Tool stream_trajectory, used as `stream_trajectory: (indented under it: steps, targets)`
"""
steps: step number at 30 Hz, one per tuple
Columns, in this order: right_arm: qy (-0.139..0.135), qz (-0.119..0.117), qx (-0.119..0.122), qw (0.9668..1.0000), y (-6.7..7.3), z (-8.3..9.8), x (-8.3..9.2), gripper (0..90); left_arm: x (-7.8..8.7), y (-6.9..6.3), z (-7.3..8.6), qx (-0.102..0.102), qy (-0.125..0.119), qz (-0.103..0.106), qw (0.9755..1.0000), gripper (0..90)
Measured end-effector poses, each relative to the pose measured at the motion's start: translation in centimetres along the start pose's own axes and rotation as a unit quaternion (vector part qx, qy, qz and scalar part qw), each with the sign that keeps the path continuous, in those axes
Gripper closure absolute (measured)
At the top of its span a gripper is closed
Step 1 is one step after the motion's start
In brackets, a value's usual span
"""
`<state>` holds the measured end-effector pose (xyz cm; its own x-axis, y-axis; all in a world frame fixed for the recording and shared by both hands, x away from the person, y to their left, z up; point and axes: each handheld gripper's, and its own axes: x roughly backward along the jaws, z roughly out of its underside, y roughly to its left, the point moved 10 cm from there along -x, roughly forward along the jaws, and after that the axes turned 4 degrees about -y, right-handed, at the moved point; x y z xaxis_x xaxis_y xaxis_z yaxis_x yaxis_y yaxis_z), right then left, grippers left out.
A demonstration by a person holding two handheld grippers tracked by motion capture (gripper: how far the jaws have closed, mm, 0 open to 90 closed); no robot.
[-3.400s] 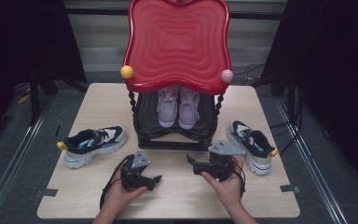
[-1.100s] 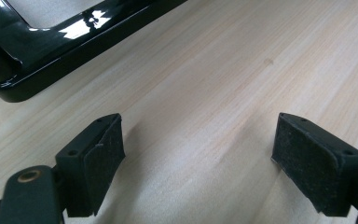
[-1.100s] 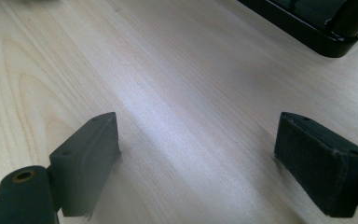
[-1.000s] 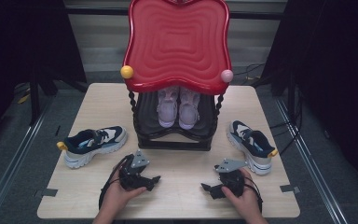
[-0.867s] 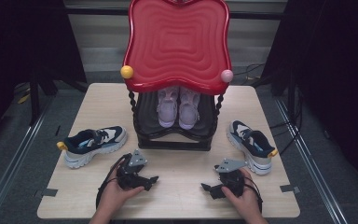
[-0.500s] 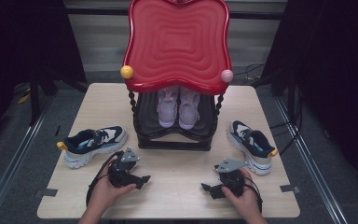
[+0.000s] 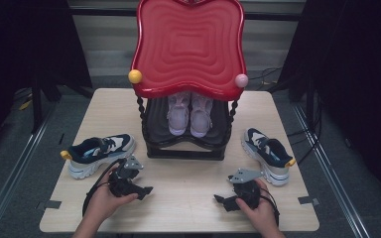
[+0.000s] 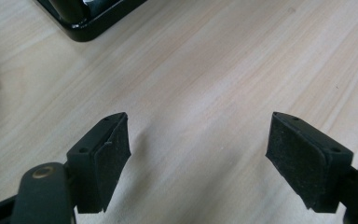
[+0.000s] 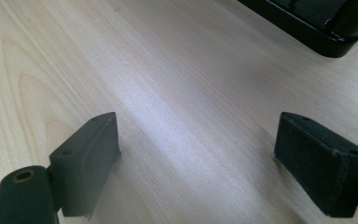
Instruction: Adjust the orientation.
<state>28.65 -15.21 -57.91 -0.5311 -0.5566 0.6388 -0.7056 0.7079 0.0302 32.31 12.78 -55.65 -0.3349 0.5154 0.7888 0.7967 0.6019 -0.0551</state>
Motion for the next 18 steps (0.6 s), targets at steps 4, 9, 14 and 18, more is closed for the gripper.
stream_trajectory:
  steps: [4, 9, 14, 18]
  targets:
    - [0.000, 0.000, 0.000, 1.0000, 0.0, 0.0, 0.0, 13.4, 0.4, 0.4, 0.0, 0.002, -0.001, -0.003, 1.0000, 20.8]
    - [0.000, 0.000, 0.000, 1.0000, 0.0, 0.0, 0.0, 13.4, 1.3, 1.0, 0.0, 0.008, -0.001, -0.008, 0.9999, 20.9]
    - [0.000, 0.000, 0.000, 1.0000, 0.0, 0.0, 0.0, 13.4, 2.2, 1.8, -0.3, 0.011, -0.011, -0.017, 0.9997, 21.2]
    - [0.000, 0.000, 0.000, 1.0000, 0.0, 0.0, 0.0, 13.4, 3.1, 2.5, -0.3, 0.018, -0.007, -0.026, 0.9995, 21.4]
